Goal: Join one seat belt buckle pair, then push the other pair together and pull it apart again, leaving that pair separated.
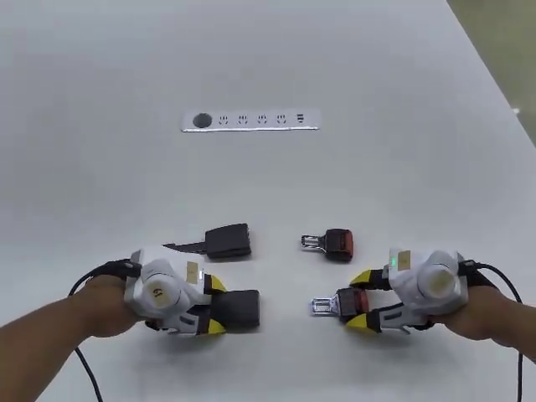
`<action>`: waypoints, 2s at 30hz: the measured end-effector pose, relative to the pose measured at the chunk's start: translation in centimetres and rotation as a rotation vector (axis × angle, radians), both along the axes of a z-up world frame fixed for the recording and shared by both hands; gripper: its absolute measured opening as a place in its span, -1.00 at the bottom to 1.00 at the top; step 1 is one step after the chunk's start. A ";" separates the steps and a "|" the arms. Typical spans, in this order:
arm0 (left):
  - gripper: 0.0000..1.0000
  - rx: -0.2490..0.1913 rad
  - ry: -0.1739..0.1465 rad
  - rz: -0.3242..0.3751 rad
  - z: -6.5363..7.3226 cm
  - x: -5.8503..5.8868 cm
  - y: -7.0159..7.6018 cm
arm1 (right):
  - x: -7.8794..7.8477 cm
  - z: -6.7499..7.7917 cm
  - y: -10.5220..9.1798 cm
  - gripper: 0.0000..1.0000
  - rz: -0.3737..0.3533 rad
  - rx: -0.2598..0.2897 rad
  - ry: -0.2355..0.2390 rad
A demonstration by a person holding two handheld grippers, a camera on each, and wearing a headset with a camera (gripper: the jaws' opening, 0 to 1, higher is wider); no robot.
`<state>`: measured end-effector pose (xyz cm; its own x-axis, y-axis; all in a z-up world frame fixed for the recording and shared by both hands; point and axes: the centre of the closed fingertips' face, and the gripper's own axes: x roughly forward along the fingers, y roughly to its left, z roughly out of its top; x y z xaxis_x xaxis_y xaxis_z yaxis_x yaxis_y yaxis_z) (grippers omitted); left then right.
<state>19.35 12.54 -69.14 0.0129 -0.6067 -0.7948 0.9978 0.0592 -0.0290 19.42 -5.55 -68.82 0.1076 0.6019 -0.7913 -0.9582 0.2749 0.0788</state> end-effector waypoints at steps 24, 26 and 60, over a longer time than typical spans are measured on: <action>-0.35 0.021 0.001 0.028 0.0 0.0 -0.1 | 0.3 -0.6 3.6 -0.30 0.027 0.009 -0.005; -0.35 0.023 0.001 0.030 0.0 -0.1 -0.1 | 0.4 -0.4 4.1 -0.30 0.031 0.012 -0.009; -0.35 0.049 0.000 0.024 -0.2 -0.1 -0.1 | 0.3 -0.3 9.8 -0.30 0.022 0.064 -0.027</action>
